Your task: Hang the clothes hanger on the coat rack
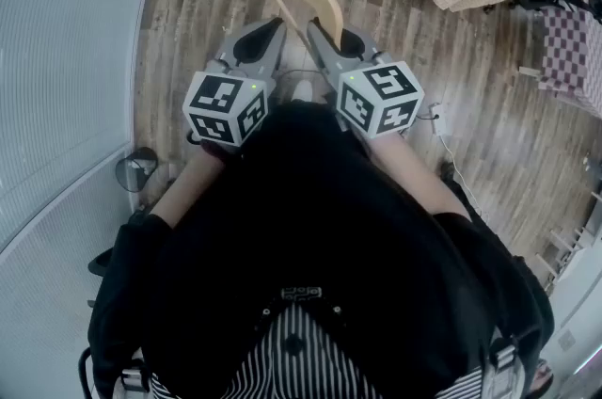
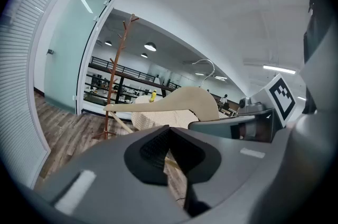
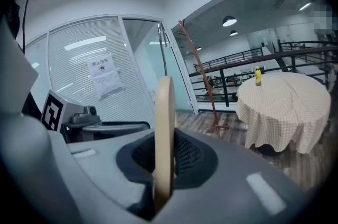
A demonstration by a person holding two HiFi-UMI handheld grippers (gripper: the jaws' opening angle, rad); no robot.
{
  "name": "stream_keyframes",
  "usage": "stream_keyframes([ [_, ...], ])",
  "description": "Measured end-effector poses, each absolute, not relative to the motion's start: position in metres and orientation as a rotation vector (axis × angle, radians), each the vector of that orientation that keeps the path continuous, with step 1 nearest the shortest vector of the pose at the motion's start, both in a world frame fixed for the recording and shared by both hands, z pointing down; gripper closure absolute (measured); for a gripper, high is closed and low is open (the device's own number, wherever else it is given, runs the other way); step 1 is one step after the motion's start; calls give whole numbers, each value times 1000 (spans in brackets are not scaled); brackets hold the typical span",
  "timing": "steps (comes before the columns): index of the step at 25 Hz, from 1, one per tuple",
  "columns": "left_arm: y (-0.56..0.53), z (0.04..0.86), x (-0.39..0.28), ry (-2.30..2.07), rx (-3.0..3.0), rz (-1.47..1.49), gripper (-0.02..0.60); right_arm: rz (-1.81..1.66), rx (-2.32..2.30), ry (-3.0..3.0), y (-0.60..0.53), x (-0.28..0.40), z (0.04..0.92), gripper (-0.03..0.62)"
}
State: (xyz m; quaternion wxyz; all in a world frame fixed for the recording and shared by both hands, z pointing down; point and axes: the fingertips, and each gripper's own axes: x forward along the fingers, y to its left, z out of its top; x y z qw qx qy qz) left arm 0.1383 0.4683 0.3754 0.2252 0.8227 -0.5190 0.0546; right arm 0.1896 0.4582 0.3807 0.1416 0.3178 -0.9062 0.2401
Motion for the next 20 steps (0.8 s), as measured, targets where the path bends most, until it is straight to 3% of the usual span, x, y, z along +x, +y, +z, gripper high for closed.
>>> stream_keyframes([
  [20, 498, 393, 201, -1401, 2306, 228, 578, 812, 978, -2623, 490, 253, 401, 556],
])
